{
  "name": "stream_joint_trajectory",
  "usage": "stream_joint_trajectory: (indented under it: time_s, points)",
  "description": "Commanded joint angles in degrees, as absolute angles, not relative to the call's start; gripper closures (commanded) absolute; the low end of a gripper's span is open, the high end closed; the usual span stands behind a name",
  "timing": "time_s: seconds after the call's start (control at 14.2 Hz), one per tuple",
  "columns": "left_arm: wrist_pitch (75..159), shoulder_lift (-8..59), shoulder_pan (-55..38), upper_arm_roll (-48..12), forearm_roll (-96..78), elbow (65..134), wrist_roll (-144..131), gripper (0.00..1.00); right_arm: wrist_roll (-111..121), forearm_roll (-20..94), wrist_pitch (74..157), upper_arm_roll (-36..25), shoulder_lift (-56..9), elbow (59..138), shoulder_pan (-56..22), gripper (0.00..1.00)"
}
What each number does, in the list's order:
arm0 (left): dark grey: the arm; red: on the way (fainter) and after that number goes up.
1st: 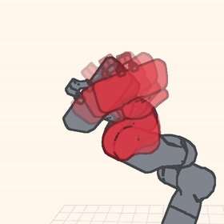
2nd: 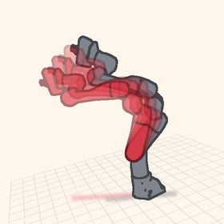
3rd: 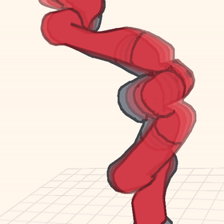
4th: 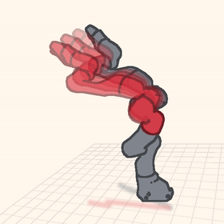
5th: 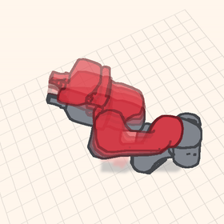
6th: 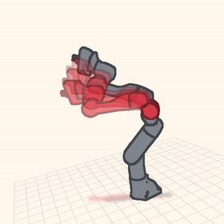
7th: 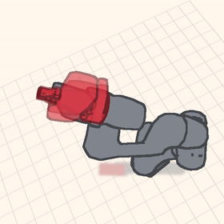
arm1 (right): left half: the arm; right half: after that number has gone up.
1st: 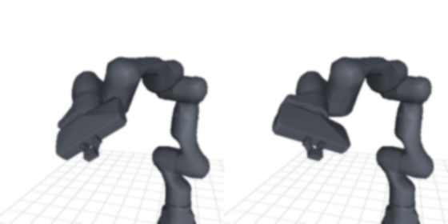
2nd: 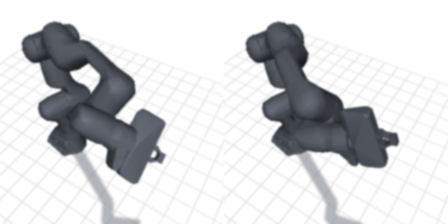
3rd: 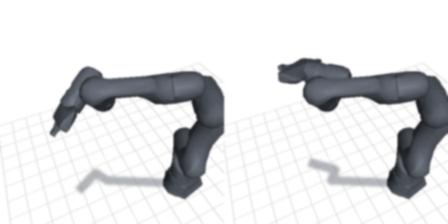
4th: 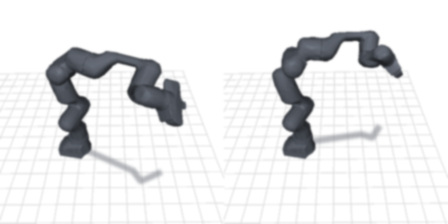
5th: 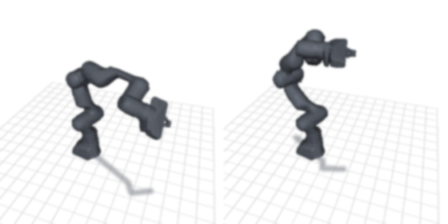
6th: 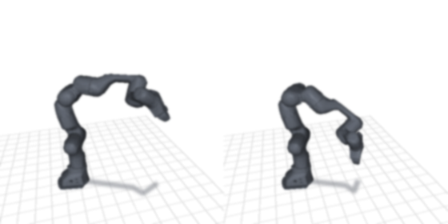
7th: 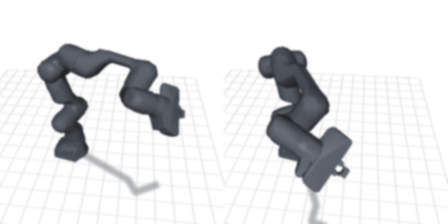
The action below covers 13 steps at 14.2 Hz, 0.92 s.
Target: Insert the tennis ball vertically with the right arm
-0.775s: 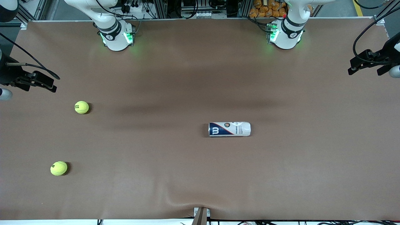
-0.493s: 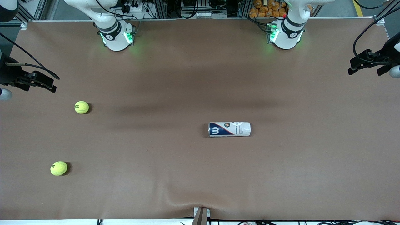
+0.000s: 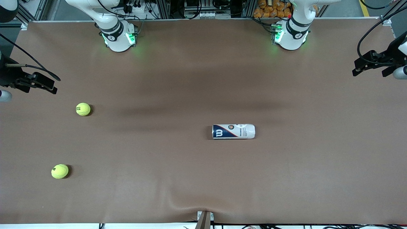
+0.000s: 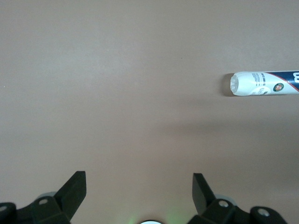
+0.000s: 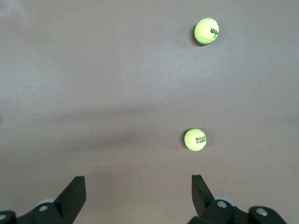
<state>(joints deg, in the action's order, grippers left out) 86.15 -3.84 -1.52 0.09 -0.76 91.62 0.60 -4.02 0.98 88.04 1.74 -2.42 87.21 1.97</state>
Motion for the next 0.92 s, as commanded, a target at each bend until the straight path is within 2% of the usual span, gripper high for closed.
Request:
stream_joint_trajectory:
  time_s: [0.0,0.49,0.85]
  points:
    - [85.4,-3.3,-2.6,-0.3,-0.9,91.4,0.6,0.00,-4.0,0.4,87.3,1.8,-2.1,86.6,2.0,0.00]
    - [86.0,2.0,-6.8,-1.8,-6.3,91.1,3.9,0.00,-4.0,0.4,87.3,1.7,-2.1,86.7,2.1,0.00]
    - [87.0,8.8,-7.8,-8.7,-7.2,87.3,6.9,0.00,-4.0,0.5,87.3,1.6,-2.2,86.6,2.2,0.00]
